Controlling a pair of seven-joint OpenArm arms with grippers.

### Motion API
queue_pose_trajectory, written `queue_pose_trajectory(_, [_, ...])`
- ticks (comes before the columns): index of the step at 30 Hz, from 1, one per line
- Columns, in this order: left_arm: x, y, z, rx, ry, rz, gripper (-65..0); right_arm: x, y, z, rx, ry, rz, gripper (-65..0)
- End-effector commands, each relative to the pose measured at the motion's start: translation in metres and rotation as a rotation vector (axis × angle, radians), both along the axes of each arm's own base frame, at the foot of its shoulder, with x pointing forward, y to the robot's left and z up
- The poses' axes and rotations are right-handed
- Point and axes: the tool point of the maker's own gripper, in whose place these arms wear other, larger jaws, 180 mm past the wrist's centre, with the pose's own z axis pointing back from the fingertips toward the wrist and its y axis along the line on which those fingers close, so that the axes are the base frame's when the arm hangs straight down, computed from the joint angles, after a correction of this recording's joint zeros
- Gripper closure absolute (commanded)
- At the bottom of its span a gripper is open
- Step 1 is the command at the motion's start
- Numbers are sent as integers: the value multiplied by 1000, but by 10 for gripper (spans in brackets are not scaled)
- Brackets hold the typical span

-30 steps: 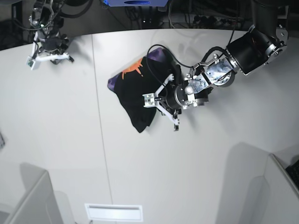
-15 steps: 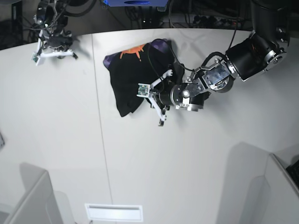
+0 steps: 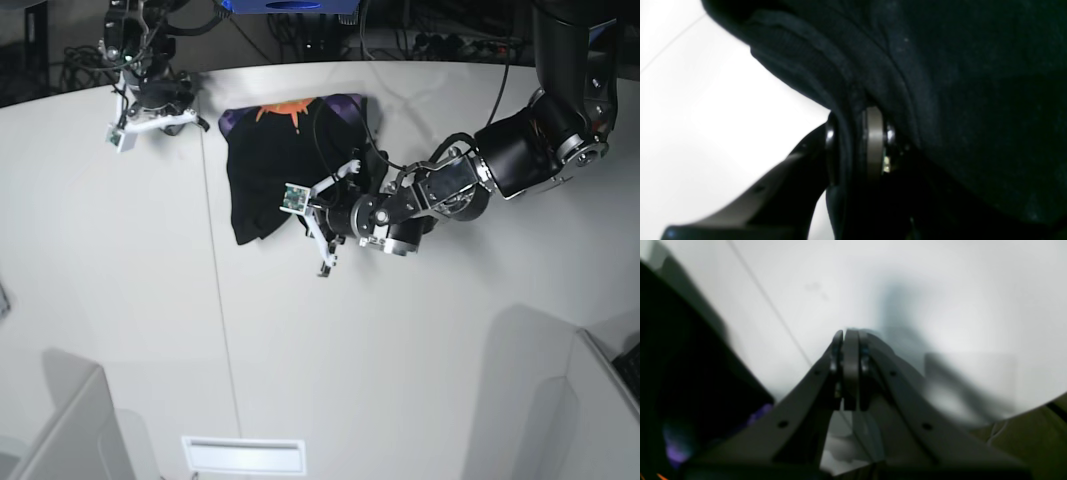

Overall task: Fold the T-shirt properly
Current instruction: 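Lift and rotate the bundle with the left gripper, then lay it flat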

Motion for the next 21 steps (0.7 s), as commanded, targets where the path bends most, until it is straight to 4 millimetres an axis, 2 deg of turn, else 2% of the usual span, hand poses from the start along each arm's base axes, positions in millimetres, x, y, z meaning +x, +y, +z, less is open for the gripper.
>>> queue_pose_trajectory(1, [1, -3, 3, 2, -3, -14, 0, 4, -5, 7, -18, -27, -7, 0])
queue_pose_trajectory(3, [0, -3, 2, 3, -1, -16, 0, 4, 3, 6, -6, -24, 12, 0])
queue_pose_trajectory(8, [0, -6, 4, 0, -9, -23, 0, 1, 44, 3, 51, -14, 103, 0])
queue_pose_trajectory(12, [2, -7, 6, -6, -13, -24, 0, 1, 63, 3, 77, -14, 148, 0])
queue_pose_trajectory(16, [3, -8, 7, -8, -15, -24, 0, -1, 65, 2, 80, -9, 152, 0])
queue_pose_trajectory(21, [2, -18, 10, -26, -16, -35, 0, -11, 65, -1, 81, 11, 151, 0])
